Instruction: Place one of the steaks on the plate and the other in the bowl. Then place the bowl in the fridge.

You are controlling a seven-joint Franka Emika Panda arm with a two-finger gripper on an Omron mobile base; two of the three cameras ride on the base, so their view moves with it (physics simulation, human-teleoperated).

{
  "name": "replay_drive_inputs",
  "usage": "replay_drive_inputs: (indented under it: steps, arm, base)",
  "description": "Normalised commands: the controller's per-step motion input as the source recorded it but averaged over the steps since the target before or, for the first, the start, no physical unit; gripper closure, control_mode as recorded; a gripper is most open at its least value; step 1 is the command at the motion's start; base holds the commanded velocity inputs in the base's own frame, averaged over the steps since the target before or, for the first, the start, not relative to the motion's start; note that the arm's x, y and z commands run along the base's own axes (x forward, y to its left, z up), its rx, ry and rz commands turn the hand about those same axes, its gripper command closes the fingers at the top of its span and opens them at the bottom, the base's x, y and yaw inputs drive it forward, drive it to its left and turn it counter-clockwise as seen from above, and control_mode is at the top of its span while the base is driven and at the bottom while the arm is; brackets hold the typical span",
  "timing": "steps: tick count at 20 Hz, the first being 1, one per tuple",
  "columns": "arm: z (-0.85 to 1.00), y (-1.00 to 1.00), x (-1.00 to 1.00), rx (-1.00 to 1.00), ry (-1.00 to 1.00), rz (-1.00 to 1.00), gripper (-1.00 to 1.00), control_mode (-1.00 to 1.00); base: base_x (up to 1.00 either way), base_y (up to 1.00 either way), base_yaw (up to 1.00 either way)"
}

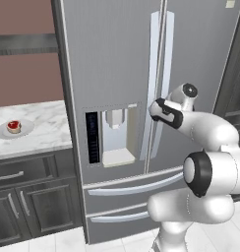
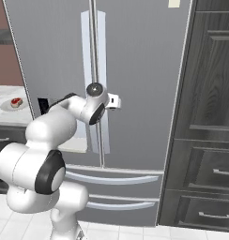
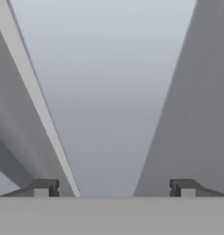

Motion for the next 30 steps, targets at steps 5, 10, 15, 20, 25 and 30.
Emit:
replay_drive_inputs:
  steps: [5, 10, 15, 20, 25, 30]
  arm:
    - [-0.25, -0.27, 0.46, 0.00, 0.09, 0.00, -1.00, -1.00]
    - [-0.10, -0.11, 0.41, 0.02, 0.01, 0.00, -1.00, -1.00]
    - [-0.03, 0.00, 0.17, 0.00, 0.00, 0.00, 1.00, -1.00]
    - [0.00, 0.00, 0.16, 0.00, 0.04, 0.00, 1.00, -1.00]
    - [0.00, 0.00, 0.09, 0.00, 0.08, 0.00, 1.00, -1.00]
    - [0.18, -0.33, -0.36, 0.04, 0.08, 0.00, 1.00, -1.00]
  base:
    - [0.00, 0.00, 0.00]
    - [0.00, 0.00, 0.00]
    - [0.00, 0.00, 0.00]
    - [0.00, 0.00, 0.00]
    - [0.00, 0.00, 0.00]
    - [0.00, 0.00, 0.00]
